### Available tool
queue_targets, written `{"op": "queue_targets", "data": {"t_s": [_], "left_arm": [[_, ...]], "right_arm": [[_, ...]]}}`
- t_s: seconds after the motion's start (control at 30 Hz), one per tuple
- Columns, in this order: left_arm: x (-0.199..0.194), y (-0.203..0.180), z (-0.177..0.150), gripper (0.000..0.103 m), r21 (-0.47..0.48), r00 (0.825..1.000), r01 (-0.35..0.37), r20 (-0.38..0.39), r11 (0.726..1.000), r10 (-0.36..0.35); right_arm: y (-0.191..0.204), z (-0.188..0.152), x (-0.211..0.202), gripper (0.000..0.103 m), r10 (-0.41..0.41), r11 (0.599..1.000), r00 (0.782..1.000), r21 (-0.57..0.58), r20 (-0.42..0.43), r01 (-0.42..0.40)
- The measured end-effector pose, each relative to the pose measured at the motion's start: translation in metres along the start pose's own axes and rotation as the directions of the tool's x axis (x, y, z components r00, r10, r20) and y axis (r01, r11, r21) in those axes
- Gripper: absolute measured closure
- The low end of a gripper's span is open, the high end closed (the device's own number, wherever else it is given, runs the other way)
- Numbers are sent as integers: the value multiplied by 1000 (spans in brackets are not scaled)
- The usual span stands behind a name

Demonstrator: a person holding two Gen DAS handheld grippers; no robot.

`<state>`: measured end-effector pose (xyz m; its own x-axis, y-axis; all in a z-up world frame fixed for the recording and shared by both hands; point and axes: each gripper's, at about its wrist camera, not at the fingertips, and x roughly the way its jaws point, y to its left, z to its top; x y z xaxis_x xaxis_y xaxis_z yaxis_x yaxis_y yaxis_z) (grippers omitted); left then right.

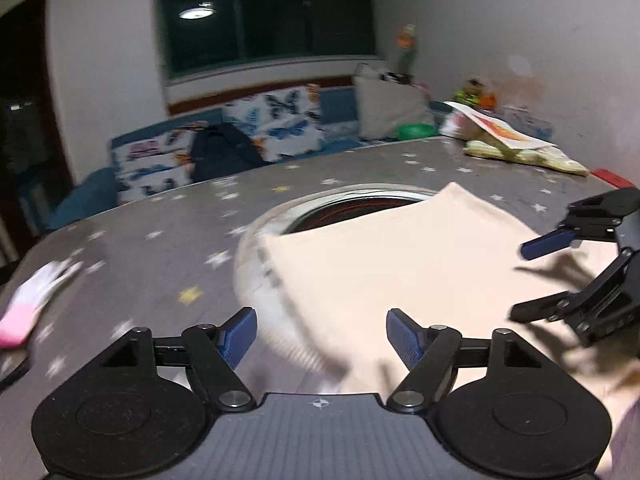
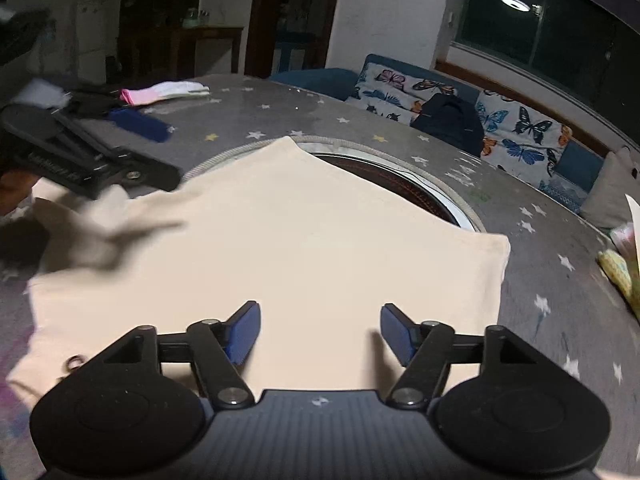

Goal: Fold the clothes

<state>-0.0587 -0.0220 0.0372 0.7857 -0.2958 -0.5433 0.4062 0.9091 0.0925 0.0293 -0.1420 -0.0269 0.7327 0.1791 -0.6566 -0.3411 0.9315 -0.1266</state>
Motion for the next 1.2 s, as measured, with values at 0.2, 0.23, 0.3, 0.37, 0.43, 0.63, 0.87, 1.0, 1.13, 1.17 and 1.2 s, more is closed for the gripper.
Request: {"op": "queue_targets", "data": {"t_s": [0.2,0.23,0.3,0.37,0.43,0.63,0.87,1.0,1.13,1.17,1.2], "left_arm": [[-47,29,-30,22,-123,977,-214,0,969,215],[-53,38,-35,22,-154,967,-252,-10,955,253],[-60,57,-46,22,-202,946,-324,-46,924,322],[-65,75,-56,23,-243,927,-375,-82,894,366],[-65,88,-64,23,-276,918,-396,-108,876,381],[-53,111,-77,29,-327,933,-358,-165,874,320],[-41,114,-70,77,-288,949,-311,-142,906,281],[-27,114,-58,83,-193,940,-335,-136,922,314],[-13,119,-47,87,-125,923,-380,-121,917,366],[-10,122,-46,87,-122,921,-384,-125,915,370],[-7,124,-47,87,-116,919,-387,-134,915,371]], "right_arm": [[6,-15,-13,23,-45,997,998,71,34,43],[5,-17,-14,22,-48,995,998,88,36,45],[4,-19,-14,18,-60,994,997,98,40,56],[2,-21,-14,16,-71,991,997,115,43,66],[0,-22,-12,14,-74,988,996,136,46,67],[1,-22,-9,4,-91,985,995,148,40,84],[-1,-21,-6,0,-93,983,995,161,25,88],[-3,-21,-5,0,-83,982,996,172,20,79],[-3,-21,-4,0,-79,981,997,179,19,74],[-4,-21,-3,0,-76,981,997,182,18,72],[-4,-21,-3,0,-73,980,997,185,17,69]]}}
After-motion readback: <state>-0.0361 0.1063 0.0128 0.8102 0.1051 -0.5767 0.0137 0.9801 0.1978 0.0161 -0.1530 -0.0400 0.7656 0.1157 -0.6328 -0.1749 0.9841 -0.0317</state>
